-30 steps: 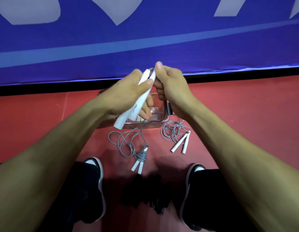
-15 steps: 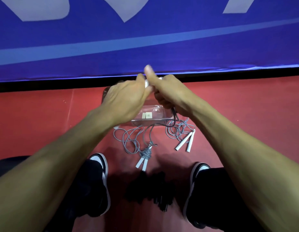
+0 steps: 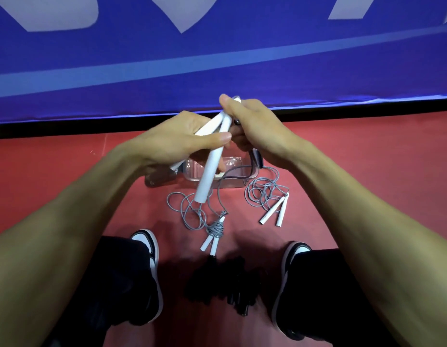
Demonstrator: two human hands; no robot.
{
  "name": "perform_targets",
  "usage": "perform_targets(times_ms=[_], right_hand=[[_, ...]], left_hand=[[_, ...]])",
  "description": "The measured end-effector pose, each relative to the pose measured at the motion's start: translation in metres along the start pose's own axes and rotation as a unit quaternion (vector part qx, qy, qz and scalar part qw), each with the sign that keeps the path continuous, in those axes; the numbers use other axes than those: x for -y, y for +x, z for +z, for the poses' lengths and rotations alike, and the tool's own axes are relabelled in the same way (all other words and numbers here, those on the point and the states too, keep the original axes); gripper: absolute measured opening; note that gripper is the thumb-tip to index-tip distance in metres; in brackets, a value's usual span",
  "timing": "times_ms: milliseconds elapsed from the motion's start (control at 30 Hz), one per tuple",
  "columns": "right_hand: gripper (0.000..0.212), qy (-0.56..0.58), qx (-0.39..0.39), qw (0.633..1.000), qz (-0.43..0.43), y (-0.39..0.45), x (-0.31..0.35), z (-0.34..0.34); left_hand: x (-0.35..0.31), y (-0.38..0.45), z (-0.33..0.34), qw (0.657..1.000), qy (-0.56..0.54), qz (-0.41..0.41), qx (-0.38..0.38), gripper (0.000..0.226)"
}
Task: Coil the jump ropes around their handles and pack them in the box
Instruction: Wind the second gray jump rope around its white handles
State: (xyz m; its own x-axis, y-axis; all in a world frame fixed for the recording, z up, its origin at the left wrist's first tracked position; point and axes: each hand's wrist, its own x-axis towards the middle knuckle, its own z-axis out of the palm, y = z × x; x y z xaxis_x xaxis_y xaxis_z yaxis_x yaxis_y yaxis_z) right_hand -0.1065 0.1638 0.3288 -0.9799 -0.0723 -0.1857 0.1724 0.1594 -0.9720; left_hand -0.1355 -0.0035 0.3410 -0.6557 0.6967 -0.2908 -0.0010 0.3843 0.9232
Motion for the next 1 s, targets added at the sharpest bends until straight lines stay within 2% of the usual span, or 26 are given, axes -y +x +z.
perform_targets(times_ms=[100,233,367,467,567,667,733,800,900,1000], right_hand=[[0.048,-0.001,-0.030,1.000,-0.006,0.002,0.000,0.001],[0.046,-0.021,-0.074,0.997,-0.028,0.002,-0.001,-0.004],[0.050,-0.210,-0.146,0.965,-0.060,-0.003,0.001,-0.007],[0.050,-0.283,-0.165,0.944,-0.044,-0.005,0.002,-0.004],[0.058,-0.194,-0.173,0.966,0.011,0.000,0.001,0.004],[0.063,-0.147,-0.147,0.976,0.069,0.006,-0.004,0.010],[0.066,-0.112,-0.130,0.980,0.098,0.008,-0.008,0.011],[0.065,-0.078,-0.119,0.983,0.121,0.008,-0.009,0.012],[0.051,0.000,-0.112,0.986,0.121,0.007,-0.007,0.010],[0.042,0.011,-0.099,0.991,0.093,0.005,-0.005,0.007]], left_hand=[[0.002,0.001,0.004,0.993,-0.114,0.004,0.043,0.007],[0.012,0.006,0.007,0.983,-0.173,-0.009,0.064,0.024],[0.014,0.009,0.016,0.984,-0.170,0.019,0.053,0.021],[0.017,0.012,0.021,0.994,-0.099,0.039,-0.019,0.013],[0.017,0.013,0.020,0.989,0.066,0.075,-0.108,0.011],[0.022,0.014,0.013,0.925,0.316,0.093,-0.188,0.015],[0.025,0.014,0.007,0.895,0.391,0.084,-0.196,0.017],[0.027,0.012,0.008,0.878,0.426,0.094,-0.198,0.015],[0.024,0.010,0.012,0.864,0.445,0.116,-0.204,0.019],[0.019,0.012,0.014,0.894,0.405,0.073,-0.179,0.033]])
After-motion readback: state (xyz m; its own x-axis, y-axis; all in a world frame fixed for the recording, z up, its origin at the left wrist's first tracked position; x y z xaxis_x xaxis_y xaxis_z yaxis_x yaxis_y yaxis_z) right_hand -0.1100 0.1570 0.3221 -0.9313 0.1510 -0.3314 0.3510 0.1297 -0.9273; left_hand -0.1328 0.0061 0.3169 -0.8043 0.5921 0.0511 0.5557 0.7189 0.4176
